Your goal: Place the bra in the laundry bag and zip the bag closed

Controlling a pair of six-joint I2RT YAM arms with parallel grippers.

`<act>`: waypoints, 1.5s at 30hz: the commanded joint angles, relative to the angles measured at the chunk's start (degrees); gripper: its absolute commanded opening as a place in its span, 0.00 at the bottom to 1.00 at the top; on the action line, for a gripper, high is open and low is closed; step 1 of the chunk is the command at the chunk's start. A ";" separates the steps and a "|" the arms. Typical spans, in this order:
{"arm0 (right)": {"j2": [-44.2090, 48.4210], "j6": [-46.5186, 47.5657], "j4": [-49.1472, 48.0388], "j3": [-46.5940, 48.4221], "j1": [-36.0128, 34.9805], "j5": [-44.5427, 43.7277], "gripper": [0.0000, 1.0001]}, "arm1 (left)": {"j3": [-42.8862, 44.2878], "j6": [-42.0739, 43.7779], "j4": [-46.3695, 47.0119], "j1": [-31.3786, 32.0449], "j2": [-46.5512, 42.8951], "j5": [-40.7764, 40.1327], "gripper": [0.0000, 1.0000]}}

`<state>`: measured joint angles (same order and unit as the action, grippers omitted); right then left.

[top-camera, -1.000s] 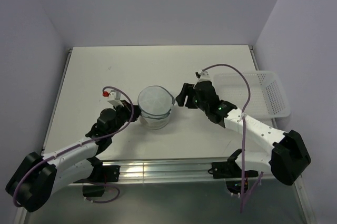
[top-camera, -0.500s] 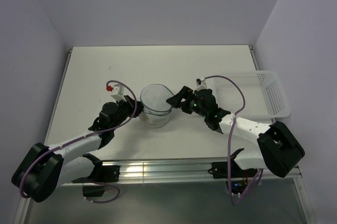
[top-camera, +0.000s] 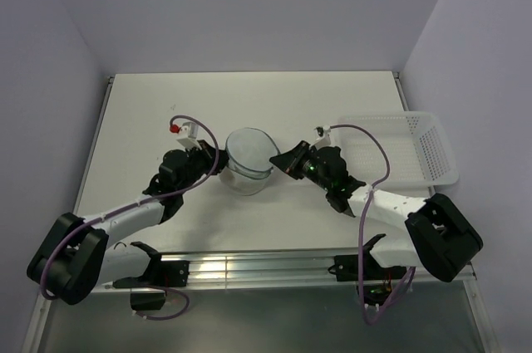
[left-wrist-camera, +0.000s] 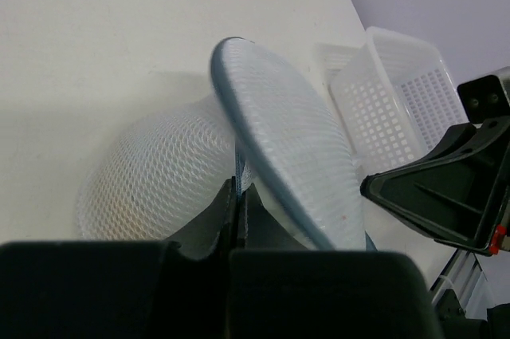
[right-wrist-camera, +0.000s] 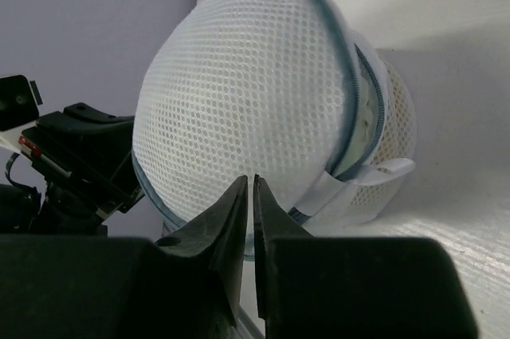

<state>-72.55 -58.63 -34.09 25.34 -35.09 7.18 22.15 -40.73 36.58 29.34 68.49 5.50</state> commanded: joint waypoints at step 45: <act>-3.74 -2.28 -18.65 -9.17 0.37 -16.23 0.86 | 2.72 2.68 5.08 -2.54 2.35 5.05 0.00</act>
<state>-79.15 -60.45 -51.37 18.57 -34.85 -3.20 25.30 -38.96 37.65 27.18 71.48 9.28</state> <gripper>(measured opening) 0.856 0.023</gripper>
